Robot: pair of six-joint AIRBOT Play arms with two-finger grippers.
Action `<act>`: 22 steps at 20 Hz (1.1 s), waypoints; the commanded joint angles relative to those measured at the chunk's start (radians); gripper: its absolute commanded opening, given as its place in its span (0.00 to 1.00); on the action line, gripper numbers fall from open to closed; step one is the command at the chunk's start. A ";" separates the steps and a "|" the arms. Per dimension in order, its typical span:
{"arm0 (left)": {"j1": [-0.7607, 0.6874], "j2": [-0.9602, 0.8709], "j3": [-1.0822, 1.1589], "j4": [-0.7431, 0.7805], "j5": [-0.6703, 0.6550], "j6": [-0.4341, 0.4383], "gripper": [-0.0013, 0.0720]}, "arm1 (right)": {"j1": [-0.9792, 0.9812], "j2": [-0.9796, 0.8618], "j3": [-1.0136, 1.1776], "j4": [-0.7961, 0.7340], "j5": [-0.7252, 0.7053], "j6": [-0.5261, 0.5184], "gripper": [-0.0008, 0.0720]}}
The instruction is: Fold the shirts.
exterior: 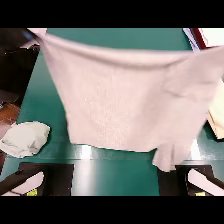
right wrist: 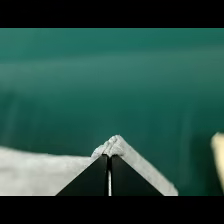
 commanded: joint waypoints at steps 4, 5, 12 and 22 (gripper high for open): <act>0.001 -0.368 -0.083 -0.005 0.028 0.069 0.05 | 0.165 -0.375 -0.097 -0.088 -0.114 0.050 0.03; 0.001 -0.404 -0.083 -0.005 0.092 0.085 0.05 | 0.179 -0.415 -0.073 -0.109 -0.171 0.043 0.03; 0.001 -0.451 -0.082 -0.005 0.393 0.166 0.05 | 0.209 -0.552 0.164 -0.174 -0.364 0.033 0.03; -0.025 -0.451 -0.136 0.007 0.183 0.231 0.05 | 0.209 -0.443 -0.079 -0.443 -0.213 0.016 0.03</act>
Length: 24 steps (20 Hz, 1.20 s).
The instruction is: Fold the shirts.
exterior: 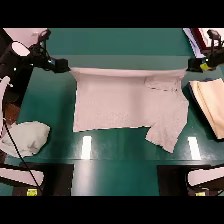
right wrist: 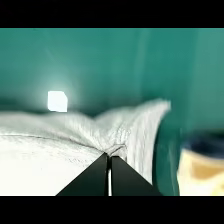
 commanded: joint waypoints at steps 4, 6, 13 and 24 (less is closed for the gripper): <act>-0.018 -0.001 -0.139 0.011 -0.055 0.023 0.05 | 0.009 0.107 -0.302 -0.046 -0.108 -0.003 0.03; -0.018 -0.001 -0.179 0.017 -0.062 0.021 0.05 | 0.008 0.126 -0.362 -0.044 -0.142 0.017 0.03; 0.046 0.047 -0.161 0.022 -0.208 -0.038 0.67 | -0.023 0.223 -0.397 -0.038 -0.026 0.033 0.63; 0.179 0.468 -0.811 -0.067 -0.211 0.005 0.67 | -0.233 0.547 -0.761 0.330 0.166 -0.180 0.60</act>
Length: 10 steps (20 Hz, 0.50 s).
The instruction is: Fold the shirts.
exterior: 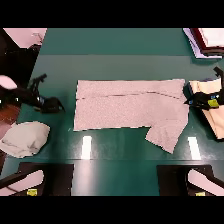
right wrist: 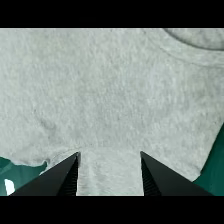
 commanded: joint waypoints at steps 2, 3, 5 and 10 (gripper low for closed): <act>0.009 0.098 -0.243 -0.076 0.075 0.008 0.67 | -0.028 0.076 -0.077 0.065 0.024 -0.026 0.60; 0.009 0.098 -0.269 -0.098 0.082 0.009 0.67 | -0.028 0.086 -0.077 0.065 0.021 -0.026 0.60; 0.009 0.098 -0.304 -0.153 0.103 0.043 0.67 | -0.028 0.103 -0.076 0.064 0.018 -0.025 0.60; 0.008 0.097 -0.359 -0.204 0.139 0.080 0.67 | -0.028 0.142 -0.076 0.065 0.003 -0.025 0.60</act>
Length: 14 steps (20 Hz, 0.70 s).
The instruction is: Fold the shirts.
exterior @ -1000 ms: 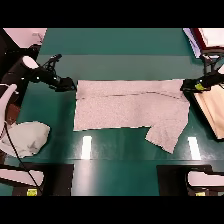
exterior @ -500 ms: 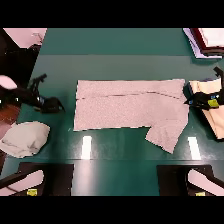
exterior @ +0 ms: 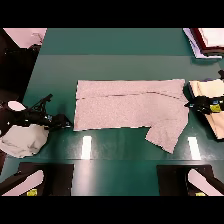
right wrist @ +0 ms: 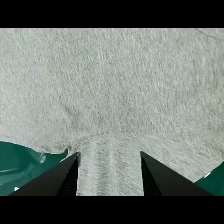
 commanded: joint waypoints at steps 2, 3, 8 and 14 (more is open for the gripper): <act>-0.045 -0.002 -0.043 -0.035 0.059 0.024 0.67 | -0.001 0.023 -0.003 0.004 -0.007 0.002 0.60; -0.085 -0.003 -0.043 -0.036 0.088 0.023 0.67 | -0.001 0.023 -0.002 0.005 -0.006 0.002 0.60; -0.209 -0.004 -0.043 -0.035 0.212 -0.052 0.67 | -0.002 0.023 -0.002 0.002 0.013 0.002 0.60; -0.209 -0.001 0.039 -0.029 0.179 -0.074 0.05 | -0.024 0.025 -0.014 -0.091 0.098 0.010 0.60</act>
